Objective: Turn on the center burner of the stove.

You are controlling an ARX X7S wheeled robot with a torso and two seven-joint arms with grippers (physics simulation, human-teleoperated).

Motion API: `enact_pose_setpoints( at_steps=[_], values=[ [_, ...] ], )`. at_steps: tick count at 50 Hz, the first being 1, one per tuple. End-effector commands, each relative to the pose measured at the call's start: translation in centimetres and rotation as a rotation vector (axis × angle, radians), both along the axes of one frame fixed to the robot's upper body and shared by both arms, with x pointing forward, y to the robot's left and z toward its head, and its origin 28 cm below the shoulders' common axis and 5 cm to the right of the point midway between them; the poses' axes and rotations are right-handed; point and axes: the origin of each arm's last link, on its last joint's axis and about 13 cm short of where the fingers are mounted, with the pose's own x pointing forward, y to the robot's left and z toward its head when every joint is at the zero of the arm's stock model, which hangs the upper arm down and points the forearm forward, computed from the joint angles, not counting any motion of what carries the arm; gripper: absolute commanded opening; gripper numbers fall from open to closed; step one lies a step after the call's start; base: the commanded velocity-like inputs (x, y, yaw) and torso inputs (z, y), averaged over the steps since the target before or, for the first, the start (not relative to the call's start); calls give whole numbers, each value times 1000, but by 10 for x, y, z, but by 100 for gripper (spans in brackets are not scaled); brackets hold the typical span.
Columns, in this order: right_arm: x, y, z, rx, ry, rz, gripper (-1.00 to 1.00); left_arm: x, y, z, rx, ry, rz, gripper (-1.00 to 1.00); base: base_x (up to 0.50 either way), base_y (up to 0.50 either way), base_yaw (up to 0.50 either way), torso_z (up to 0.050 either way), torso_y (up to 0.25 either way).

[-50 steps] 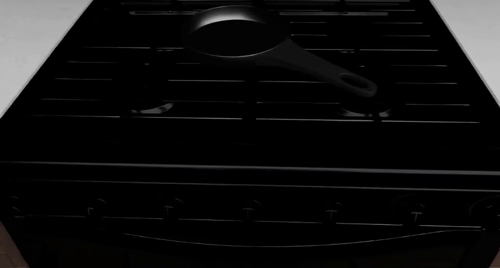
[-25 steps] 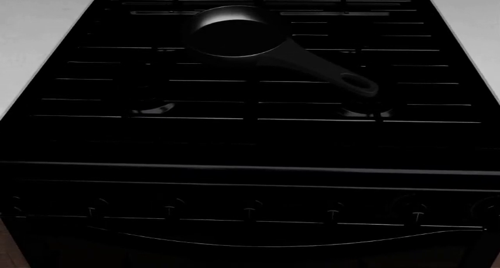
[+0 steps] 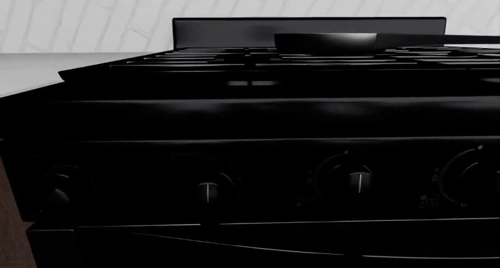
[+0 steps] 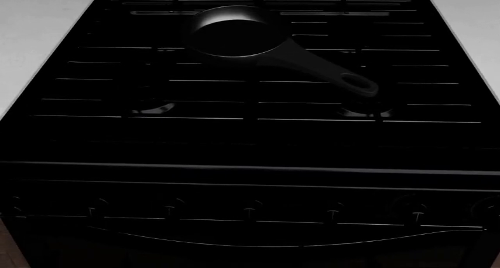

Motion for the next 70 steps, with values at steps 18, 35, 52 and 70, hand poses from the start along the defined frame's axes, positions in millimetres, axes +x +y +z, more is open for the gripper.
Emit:
enact_pose_setpoints(
  at_steps=[18, 35, 52, 70],
  values=[
    [13, 1, 0, -17, 9, 10, 100, 0, 0, 0, -4, -2, 0, 100, 0, 0, 0, 0, 0],
    [47, 5, 2, -4, -18, -14, 100, 0, 0, 1, -10, 1, -11, 100, 0, 0, 0, 0, 0],
    [70, -4, -19, 13, 7, -38, 100, 0, 0, -1, -3, 1, -13, 100, 0, 0, 0, 0, 0],
    [85, -6, -31, -21, 38, -23, 100, 0, -1, 0, 3, 3, -13, 100, 5, 0, 1, 0, 0]
  ],
)
